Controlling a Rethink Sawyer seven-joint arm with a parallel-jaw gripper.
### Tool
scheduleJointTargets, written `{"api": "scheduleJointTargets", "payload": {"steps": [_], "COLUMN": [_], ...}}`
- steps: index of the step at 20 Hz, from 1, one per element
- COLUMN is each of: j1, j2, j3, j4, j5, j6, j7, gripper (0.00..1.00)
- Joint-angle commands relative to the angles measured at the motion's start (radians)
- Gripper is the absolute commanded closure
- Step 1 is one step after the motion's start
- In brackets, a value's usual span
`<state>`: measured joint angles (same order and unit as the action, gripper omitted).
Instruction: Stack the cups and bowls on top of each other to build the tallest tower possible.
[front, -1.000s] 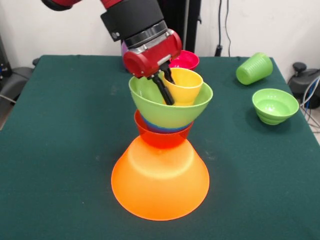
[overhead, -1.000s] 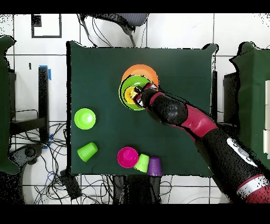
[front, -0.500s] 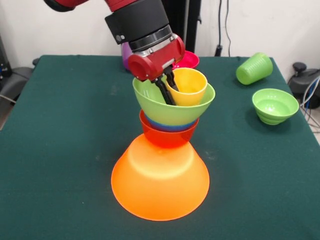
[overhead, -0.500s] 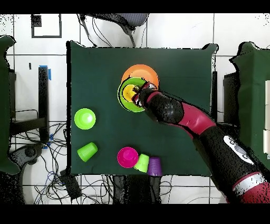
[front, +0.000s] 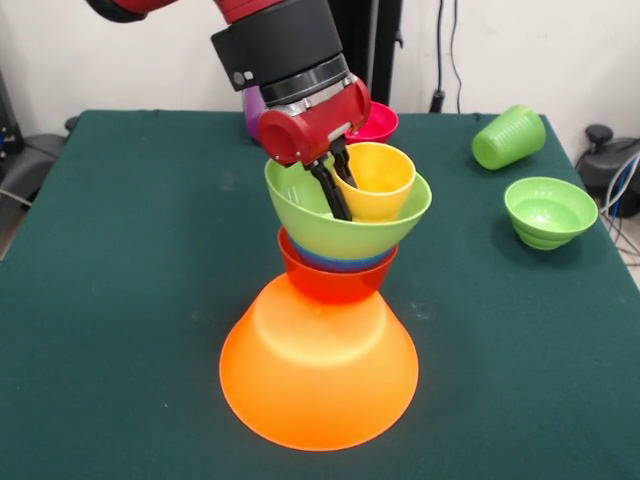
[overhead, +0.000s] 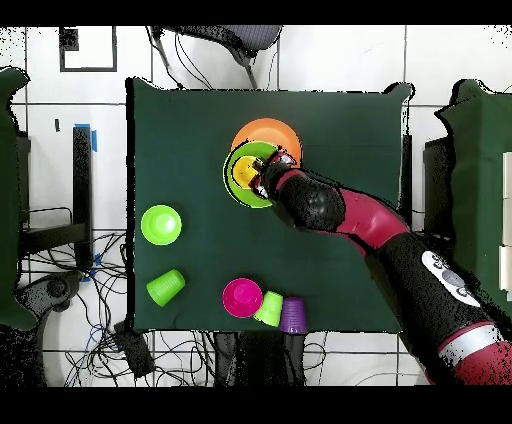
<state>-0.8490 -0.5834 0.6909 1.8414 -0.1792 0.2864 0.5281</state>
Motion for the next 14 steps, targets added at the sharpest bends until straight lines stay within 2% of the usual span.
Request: {"api": "scheduleJointTargets", "payload": {"steps": [1,8,14], "j1": [0.035,0.063,0.075], "j2": [0.024,0.018,-0.016], "j3": [-0.124,-0.157,-0.163], "j4": [-0.098,-0.122,-0.152], "j5": [-0.114,-0.131,-0.113], "j6": [0.072,0.119,0.222], "j7": [0.074,0.073,0.057], "gripper": [1.00,1.00,1.00]}}
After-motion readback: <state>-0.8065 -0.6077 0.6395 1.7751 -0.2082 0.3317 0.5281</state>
